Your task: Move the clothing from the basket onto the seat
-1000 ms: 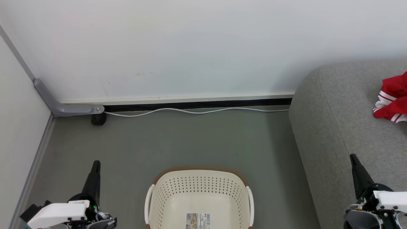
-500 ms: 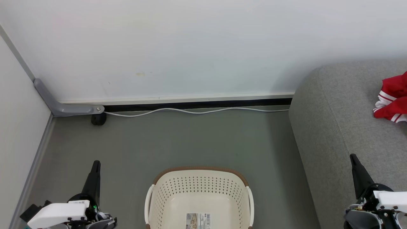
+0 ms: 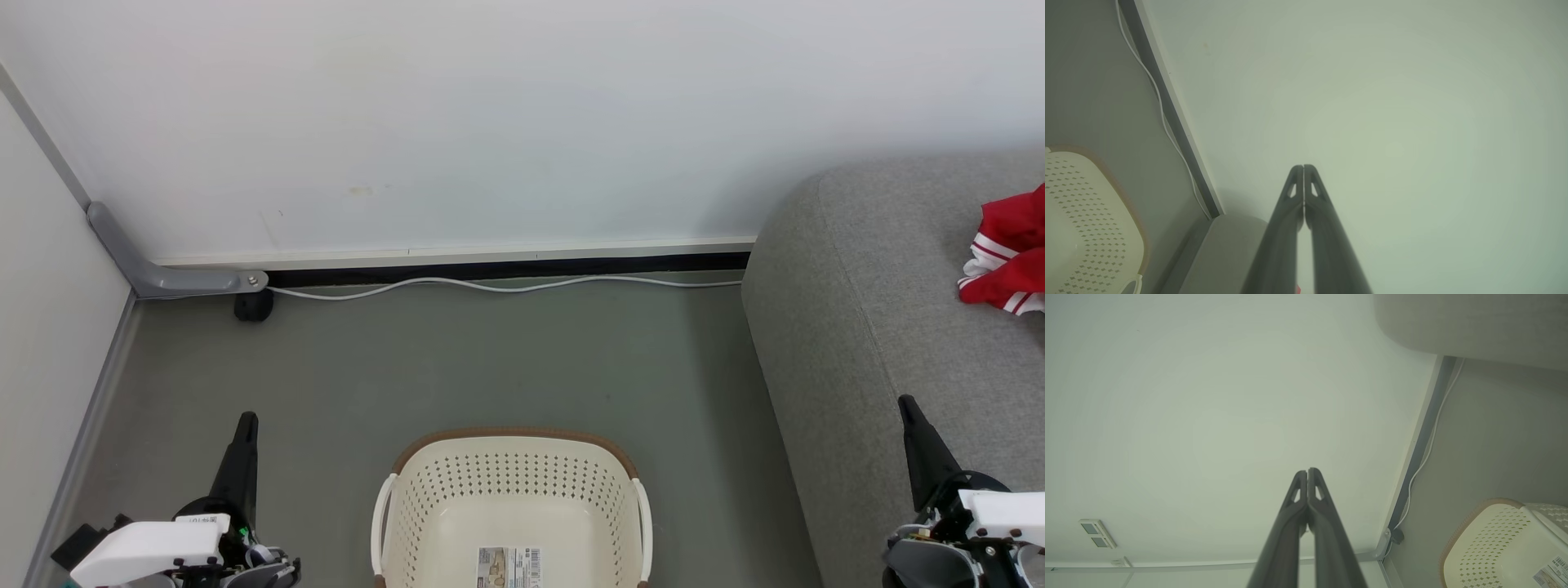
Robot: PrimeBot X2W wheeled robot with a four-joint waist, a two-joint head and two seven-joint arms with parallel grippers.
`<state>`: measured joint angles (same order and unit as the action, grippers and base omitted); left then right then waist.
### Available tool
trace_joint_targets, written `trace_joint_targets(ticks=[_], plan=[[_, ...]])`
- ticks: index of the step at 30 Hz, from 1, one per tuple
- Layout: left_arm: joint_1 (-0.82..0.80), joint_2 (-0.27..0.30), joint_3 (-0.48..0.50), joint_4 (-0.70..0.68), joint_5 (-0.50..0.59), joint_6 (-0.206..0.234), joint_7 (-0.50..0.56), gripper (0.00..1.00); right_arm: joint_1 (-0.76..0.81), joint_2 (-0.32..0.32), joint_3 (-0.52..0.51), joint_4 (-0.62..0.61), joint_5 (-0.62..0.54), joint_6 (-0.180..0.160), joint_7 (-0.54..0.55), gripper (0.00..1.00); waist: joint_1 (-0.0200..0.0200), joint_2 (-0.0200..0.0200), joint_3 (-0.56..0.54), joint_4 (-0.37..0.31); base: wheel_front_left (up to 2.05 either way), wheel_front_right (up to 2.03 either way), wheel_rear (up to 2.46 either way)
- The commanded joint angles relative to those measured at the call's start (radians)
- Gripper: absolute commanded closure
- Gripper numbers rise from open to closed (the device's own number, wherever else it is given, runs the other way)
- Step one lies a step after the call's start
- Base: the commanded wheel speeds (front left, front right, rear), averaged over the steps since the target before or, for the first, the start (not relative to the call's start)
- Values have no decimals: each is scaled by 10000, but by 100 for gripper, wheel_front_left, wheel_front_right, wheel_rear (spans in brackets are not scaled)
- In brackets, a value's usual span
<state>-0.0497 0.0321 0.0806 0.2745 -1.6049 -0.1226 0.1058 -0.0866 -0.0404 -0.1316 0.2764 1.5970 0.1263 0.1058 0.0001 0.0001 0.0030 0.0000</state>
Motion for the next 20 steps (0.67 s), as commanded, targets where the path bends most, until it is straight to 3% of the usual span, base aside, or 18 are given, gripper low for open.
trace_joint_targets(ticks=[1, 20], plan=[[-584, 181, 332, -292, -38, -81, 75, 100, -214, -100, 168, -316, 107, 44, 83, 100, -1, -1, 0, 0, 0, 0, 0], [-584, 181, 331, -292, -38, -81, 75, 100, -214, -99, 168, -316, 107, 44, 83, 100, -1, -1, 0, 0, 0, 0, 0]])
